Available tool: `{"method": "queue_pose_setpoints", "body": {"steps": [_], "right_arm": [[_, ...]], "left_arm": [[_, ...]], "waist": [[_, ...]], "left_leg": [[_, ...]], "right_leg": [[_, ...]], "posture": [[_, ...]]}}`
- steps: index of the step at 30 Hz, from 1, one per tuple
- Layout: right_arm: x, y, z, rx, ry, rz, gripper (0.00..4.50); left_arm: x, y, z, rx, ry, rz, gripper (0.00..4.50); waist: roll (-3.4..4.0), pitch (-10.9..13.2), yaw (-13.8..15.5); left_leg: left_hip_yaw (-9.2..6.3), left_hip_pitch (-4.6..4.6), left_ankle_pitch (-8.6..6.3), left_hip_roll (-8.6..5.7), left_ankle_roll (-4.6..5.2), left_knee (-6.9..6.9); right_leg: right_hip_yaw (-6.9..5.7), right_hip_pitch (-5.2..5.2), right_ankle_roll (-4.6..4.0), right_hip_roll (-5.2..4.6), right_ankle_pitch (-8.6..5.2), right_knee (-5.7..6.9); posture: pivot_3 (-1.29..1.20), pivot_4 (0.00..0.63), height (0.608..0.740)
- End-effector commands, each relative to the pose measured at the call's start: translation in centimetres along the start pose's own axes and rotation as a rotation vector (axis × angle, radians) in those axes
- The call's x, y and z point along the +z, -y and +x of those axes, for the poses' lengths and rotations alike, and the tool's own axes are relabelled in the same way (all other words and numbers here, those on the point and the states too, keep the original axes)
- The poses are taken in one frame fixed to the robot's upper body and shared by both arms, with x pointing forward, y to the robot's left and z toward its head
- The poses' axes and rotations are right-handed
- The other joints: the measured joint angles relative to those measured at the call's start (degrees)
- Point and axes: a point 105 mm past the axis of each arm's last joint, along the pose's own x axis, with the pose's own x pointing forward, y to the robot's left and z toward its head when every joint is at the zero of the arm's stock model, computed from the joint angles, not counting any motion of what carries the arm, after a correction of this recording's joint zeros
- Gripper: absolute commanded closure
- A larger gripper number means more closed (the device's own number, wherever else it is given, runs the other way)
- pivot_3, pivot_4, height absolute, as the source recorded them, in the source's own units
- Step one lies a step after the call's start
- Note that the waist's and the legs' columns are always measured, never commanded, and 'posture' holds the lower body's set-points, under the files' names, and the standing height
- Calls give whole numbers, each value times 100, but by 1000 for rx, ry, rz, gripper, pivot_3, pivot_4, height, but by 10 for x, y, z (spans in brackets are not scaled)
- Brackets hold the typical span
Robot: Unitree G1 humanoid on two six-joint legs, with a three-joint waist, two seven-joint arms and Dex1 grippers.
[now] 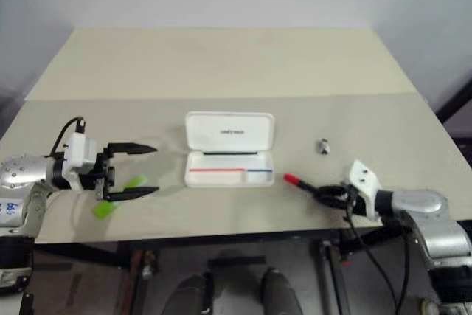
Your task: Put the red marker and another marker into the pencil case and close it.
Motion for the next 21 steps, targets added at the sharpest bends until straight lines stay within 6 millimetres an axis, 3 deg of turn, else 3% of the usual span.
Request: {"method": "queue_pose_setpoints", "body": {"steps": [1,7,16,21], "right_arm": [[43,-3,14,78,95,-121,3898],[67,-4,46,162,128,-233,3898],[77,4,113,159,93,-414,3898],[85,6,138,157,93,-494,3898]], "left_arm": [[0,-1,-12,29,-26,21,0],[-2,3,-13,46,-32,15,0],[1,5,-11,97,-8,34,0],[0,8,-13,112,-15,24,0]], "waist": [[-1,0,8],[-1,0,73],[-1,0,47],[-1,0,37]], "left_leg": [[0,4,0,2,0,0],[-11,-18,-11,24,-5,-1],[11,-23,-27,0,9,-2],[15,-21,-29,2,4,-2]], "right_leg": [[-1,2,0,1,0,0],[-18,-13,0,-9,0,-4],[-50,-25,6,-35,3,0],[-59,-28,8,-29,4,4]], "posture": [[0,150,740],[0,150,740],[0,150,740],[0,150,740]]}}
